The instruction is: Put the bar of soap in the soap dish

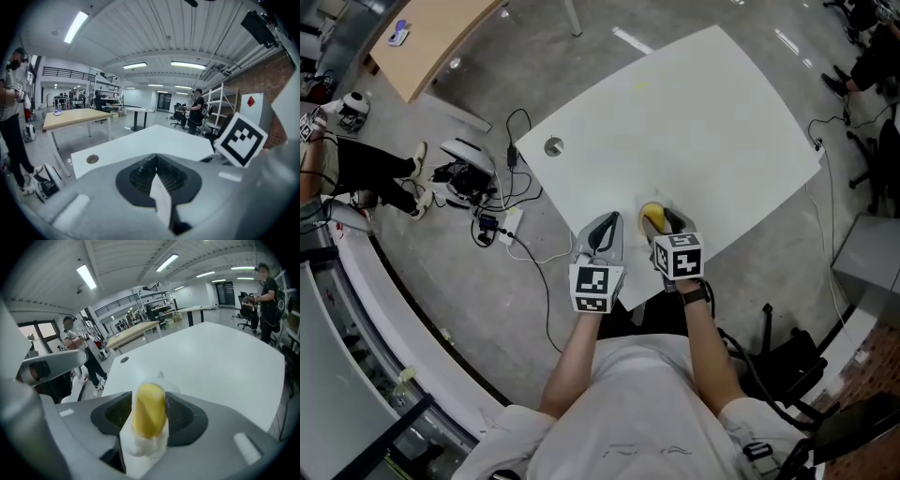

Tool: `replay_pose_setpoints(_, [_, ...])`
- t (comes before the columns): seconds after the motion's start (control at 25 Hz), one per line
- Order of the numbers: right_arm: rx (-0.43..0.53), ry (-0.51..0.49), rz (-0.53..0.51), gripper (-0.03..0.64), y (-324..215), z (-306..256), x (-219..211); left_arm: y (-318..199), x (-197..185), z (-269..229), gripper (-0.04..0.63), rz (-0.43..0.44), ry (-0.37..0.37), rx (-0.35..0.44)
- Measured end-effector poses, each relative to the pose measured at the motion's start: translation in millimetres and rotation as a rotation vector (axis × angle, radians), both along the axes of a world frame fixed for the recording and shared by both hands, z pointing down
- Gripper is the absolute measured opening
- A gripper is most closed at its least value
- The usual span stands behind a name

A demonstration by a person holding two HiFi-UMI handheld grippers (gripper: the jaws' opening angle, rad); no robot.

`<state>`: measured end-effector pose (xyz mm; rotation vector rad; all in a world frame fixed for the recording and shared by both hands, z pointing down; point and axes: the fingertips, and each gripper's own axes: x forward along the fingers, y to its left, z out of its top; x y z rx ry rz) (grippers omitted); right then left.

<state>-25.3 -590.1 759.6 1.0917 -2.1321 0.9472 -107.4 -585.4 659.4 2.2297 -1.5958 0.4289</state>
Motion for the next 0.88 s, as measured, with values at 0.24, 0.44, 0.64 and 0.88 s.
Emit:
replay_pose_setpoints(0.24, [0.108,0.006,0.033,0.171,-8.0,-43.2,8.4,0.6,-11.6,-38.2,0.003,0.0,0.012,0.086])
replay_pose_setpoints(0.44, [0.254,-0.02,0.1,0.011,-7.6,-103.0,3.8,1.5,-24.0,-79.7,0.003,0.006,0.045,0.185])
replay_pose_setpoints(0.64, [0.364,0.003,0.098,0.009,29.8,-143.6,-3.9,14.6,-19.4,-115.3,0.003,0.055,0.109,0.247])
replay_pose_setpoints(0.88, [0.499,-0.008,0.12,0.009,64.5,-199.5,16.7,35.0,-5.5,-152.9,0.003,0.065,0.144,0.312])
